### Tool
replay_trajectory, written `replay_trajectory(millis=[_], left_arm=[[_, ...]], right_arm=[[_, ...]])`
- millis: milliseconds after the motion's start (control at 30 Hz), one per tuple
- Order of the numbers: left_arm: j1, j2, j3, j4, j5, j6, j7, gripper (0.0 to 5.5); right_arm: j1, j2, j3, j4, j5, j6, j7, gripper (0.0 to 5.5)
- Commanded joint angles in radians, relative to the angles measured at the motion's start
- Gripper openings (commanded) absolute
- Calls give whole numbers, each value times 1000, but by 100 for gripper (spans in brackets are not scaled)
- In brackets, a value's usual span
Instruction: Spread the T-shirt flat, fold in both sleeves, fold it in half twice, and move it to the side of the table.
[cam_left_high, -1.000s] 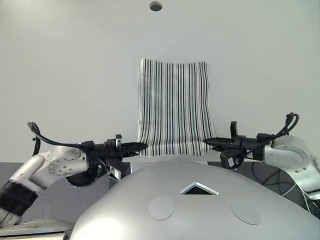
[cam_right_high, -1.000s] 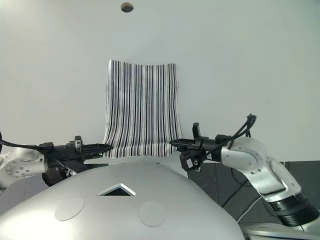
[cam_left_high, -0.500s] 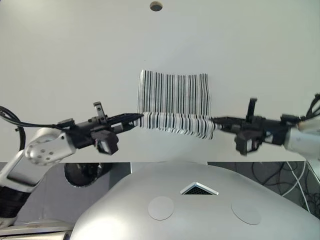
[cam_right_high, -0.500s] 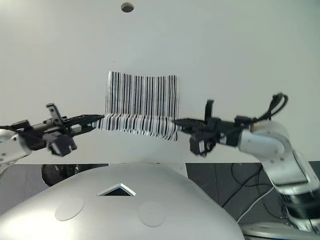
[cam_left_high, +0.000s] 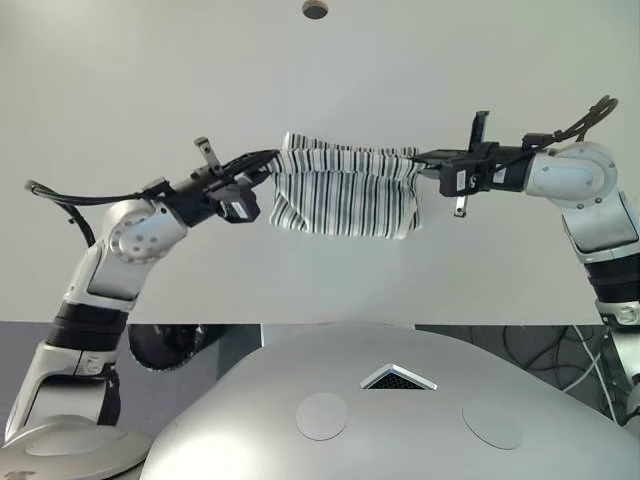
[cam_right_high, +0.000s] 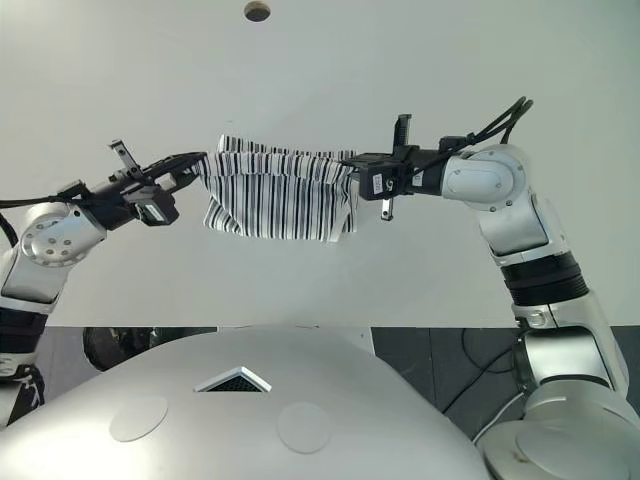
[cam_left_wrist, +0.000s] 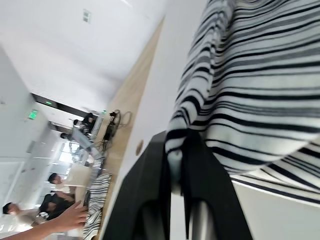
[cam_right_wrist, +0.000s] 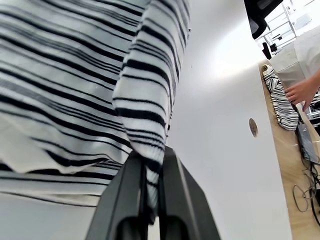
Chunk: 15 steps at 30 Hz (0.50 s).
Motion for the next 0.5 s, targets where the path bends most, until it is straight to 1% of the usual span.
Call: replay_trajectory(millis=[33,67,100,133,200,300,400,500], left_arm=[[-70,-20,-16,96,25,24,-9,53],[-78,-21,-32,122,46,20,-16,71],[-85,-22,-48,146,73,11,-13,94],[-93,-21,-66,171,112,3,-4,105],[-108,-23,-93,215,163,-9,10,142],[-126,-34,-120,278,203,-20,26,197],[-135,-54,-119,336,210,-20,67,250],[-113,-64,-120,330,211,-25,97,300]], right_arm=[[-46,10,9,68,-33,-10,-5,7],[-53,17,12,82,-35,-5,-5,7],[-60,24,16,94,-38,6,-2,43],[-61,29,23,103,-41,14,6,53],[-49,31,35,108,-51,12,13,93],[-46,53,31,121,-57,-1,-27,151],[-64,95,-3,166,-63,36,-105,155],[-99,153,-94,224,-21,146,-213,155]])
